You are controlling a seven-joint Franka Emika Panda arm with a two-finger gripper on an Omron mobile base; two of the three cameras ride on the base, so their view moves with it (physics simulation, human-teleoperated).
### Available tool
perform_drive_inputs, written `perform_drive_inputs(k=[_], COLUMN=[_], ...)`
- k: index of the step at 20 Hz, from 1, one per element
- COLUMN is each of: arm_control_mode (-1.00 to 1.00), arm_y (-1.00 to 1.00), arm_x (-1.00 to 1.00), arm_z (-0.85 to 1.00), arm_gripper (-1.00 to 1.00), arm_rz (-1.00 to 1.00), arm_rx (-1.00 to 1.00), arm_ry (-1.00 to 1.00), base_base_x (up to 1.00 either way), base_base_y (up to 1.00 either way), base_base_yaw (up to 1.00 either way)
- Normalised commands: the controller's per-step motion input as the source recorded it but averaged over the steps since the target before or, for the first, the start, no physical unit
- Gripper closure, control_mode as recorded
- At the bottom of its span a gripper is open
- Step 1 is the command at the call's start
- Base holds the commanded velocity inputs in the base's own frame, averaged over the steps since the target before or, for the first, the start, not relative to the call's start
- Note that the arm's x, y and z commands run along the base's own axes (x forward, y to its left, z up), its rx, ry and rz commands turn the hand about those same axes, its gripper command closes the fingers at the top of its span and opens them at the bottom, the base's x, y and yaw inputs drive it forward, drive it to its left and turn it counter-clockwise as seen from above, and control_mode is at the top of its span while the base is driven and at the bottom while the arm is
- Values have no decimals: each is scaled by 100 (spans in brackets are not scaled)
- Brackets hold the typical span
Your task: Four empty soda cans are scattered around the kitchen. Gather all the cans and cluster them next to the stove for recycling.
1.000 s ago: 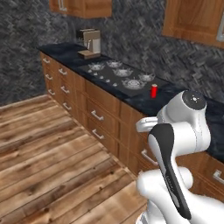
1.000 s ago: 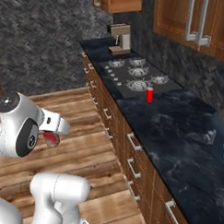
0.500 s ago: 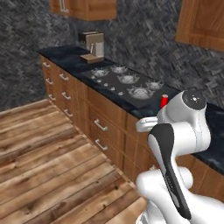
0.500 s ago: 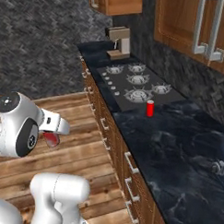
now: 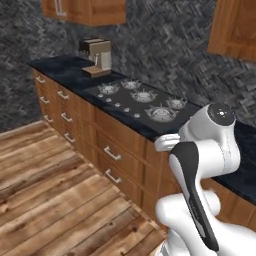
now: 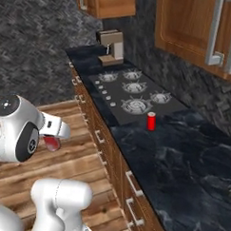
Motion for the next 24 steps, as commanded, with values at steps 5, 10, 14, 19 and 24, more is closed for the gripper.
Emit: perform_drive_inputs(k=[5, 10, 14, 19, 24], arm_control_mode=[100, 100, 100, 100, 100], arm_y=[0, 0, 0, 0, 0], arm_x=[0, 0, 0, 0, 0], arm_z=[0, 0, 0, 0, 0], arm_gripper=[100, 100, 100, 100, 100], arm_rz=[0, 0, 0, 0, 0], arm_rx=[0, 0, 0, 0, 0], arm_ry=[0, 0, 0, 0, 0], base_base_x=[45, 40, 41, 47, 51], base_base_y=[10, 14, 13, 12, 11], base_base_yaw=[-41, -49, -48, -41, -36])
